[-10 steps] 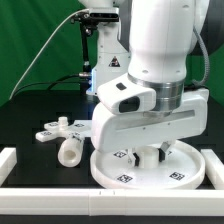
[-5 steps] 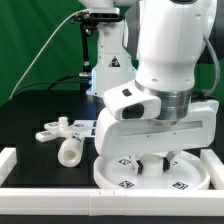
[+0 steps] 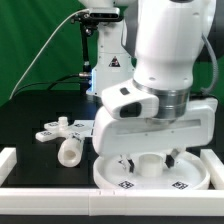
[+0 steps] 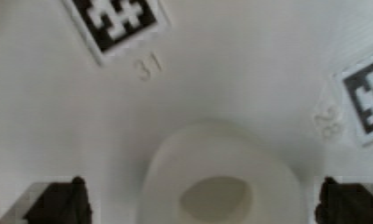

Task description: Assemble round table

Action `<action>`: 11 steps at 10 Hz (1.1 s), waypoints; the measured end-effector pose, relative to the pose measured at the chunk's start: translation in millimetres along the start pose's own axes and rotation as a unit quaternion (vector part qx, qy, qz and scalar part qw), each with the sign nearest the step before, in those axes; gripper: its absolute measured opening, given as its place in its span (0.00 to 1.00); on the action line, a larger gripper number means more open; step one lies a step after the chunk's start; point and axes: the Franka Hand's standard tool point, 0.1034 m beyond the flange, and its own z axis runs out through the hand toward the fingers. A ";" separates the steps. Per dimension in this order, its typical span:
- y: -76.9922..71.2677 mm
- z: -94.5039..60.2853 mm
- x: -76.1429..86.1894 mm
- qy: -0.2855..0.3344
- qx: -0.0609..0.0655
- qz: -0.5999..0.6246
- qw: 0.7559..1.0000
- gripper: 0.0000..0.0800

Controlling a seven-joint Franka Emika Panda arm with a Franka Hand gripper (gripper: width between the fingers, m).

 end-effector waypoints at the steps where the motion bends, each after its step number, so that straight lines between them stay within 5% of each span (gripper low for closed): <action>1: 3.5 -17.0 -5.5 -0.019 0.006 0.007 1.000 0.81; 2: 5.3 -27.3 -4.3 -0.010 0.005 0.012 1.000 0.81; 6: 1.6 -19.5 -19.8 -0.158 0.029 0.012 0.987 0.81; 8: 41.5 -23.7 -23.7 -0.244 0.032 0.042 0.968 0.81; 11: 71.7 -32.5 -37.1 -0.307 0.033 0.063 0.949 0.81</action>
Offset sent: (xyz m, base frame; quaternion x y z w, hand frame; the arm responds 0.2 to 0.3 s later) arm 0.0000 0.0000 0.0000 0.0000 -0.1938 0.0000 0.9810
